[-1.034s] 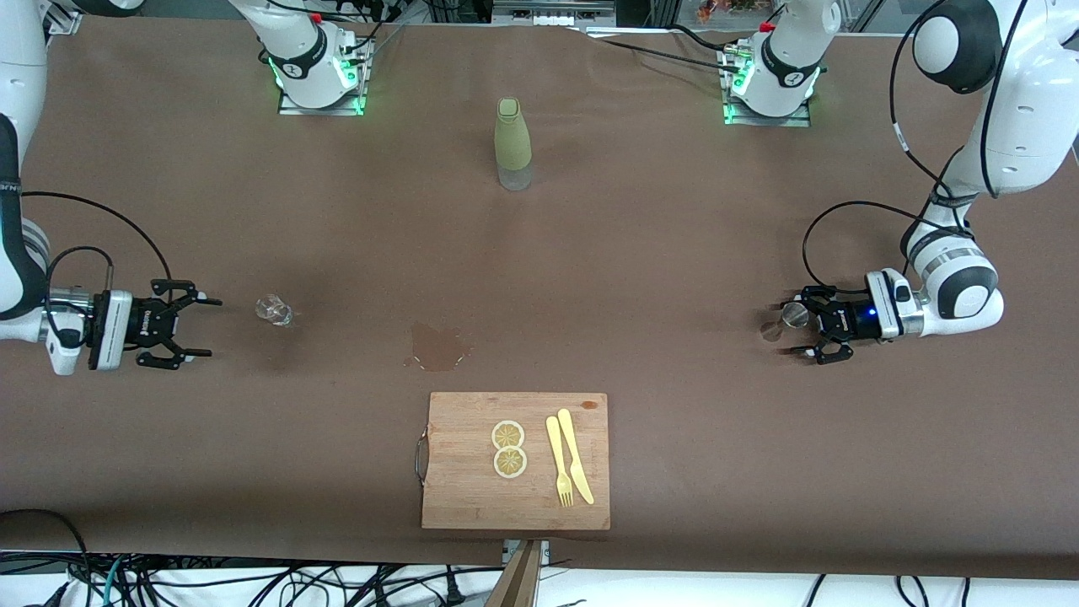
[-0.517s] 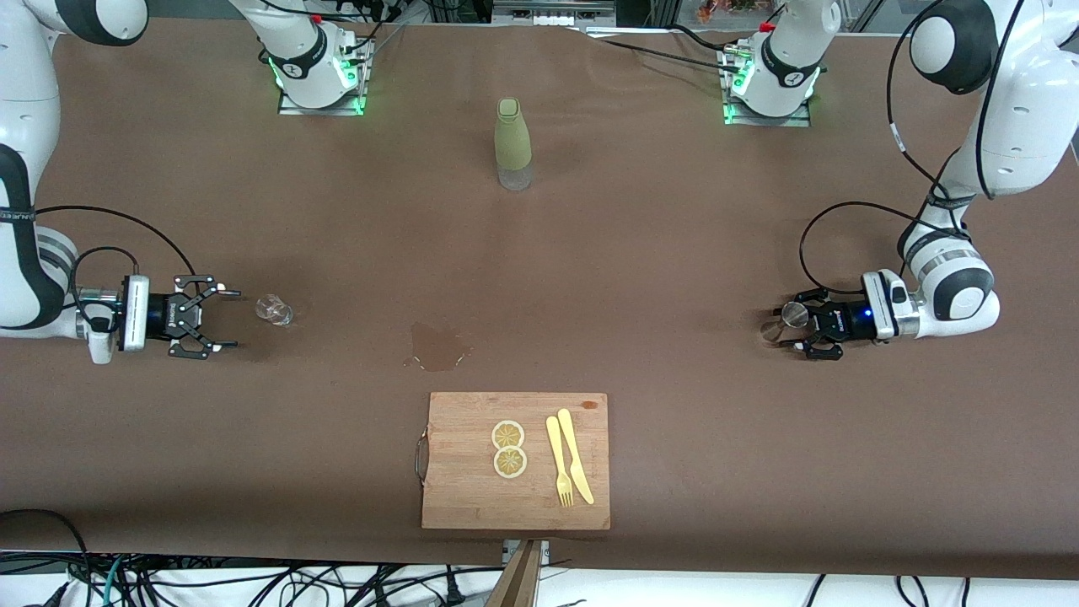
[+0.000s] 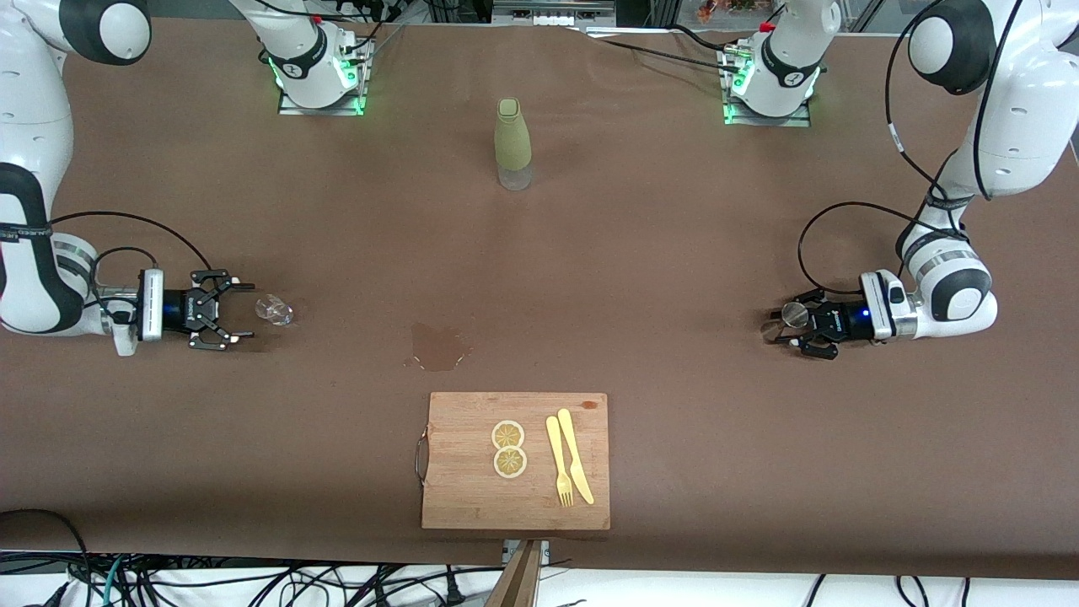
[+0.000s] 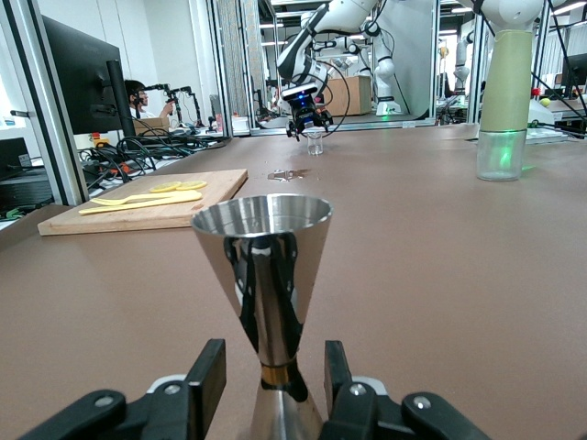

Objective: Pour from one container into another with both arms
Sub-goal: 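Close the right gripper on the glass while the left gripper grips the jigger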

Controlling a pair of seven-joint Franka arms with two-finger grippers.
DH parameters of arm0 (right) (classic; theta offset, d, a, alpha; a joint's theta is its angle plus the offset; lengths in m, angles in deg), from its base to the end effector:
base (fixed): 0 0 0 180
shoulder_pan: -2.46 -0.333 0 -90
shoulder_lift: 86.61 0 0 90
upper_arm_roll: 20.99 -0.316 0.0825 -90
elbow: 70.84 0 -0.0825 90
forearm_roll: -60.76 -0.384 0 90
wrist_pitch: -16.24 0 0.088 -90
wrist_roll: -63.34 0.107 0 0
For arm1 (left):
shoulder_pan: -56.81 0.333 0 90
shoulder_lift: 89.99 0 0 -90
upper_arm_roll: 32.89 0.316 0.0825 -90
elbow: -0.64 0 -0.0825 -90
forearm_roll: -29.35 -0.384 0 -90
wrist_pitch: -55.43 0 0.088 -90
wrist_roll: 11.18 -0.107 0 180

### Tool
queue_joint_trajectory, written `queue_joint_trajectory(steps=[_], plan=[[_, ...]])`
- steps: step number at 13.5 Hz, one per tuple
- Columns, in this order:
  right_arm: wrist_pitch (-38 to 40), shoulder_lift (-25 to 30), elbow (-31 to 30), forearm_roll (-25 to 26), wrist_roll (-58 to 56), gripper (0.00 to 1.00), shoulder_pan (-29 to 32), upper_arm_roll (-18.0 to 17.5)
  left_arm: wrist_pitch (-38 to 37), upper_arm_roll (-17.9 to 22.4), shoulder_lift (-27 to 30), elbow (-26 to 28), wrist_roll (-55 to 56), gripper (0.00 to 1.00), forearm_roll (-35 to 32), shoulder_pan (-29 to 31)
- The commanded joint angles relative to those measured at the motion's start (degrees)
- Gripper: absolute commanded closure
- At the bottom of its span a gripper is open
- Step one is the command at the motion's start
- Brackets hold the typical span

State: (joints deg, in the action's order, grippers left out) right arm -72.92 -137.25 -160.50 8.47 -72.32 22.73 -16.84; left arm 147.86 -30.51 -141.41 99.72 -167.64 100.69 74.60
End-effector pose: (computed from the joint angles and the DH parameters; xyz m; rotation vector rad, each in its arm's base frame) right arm 0.5905 -0.1696 0.1144 -1.5284 -1.4265 -0.7433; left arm 0.5735 0.1059 0.0725 1.3904 -1.4005 1.1877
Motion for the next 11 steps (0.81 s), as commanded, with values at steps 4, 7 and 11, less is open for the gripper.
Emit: queue_joint_trajectory(steps=[4,7,11], plan=[[0.9,-2.4,-0.3,-4.3,-4.4,0.0,0.7,-0.2,-3.0,1.3,-0.8,-0.5,-6.0,0.48,0.9,-0.1],[1.1,-3.9,-0.3,-4.3,-4.5,0.0,0.6,-0.2,-3.6,1.7,-0.8,-0.4,-6.1,0.55,0.8,-0.1],[1.2,-5.0,-0.3,-5.7,-4.8,0.0,-0.1,-0.3,-3.4,1.6,-0.7,-0.5,-7.9,0.94,0.6,-0.1]])
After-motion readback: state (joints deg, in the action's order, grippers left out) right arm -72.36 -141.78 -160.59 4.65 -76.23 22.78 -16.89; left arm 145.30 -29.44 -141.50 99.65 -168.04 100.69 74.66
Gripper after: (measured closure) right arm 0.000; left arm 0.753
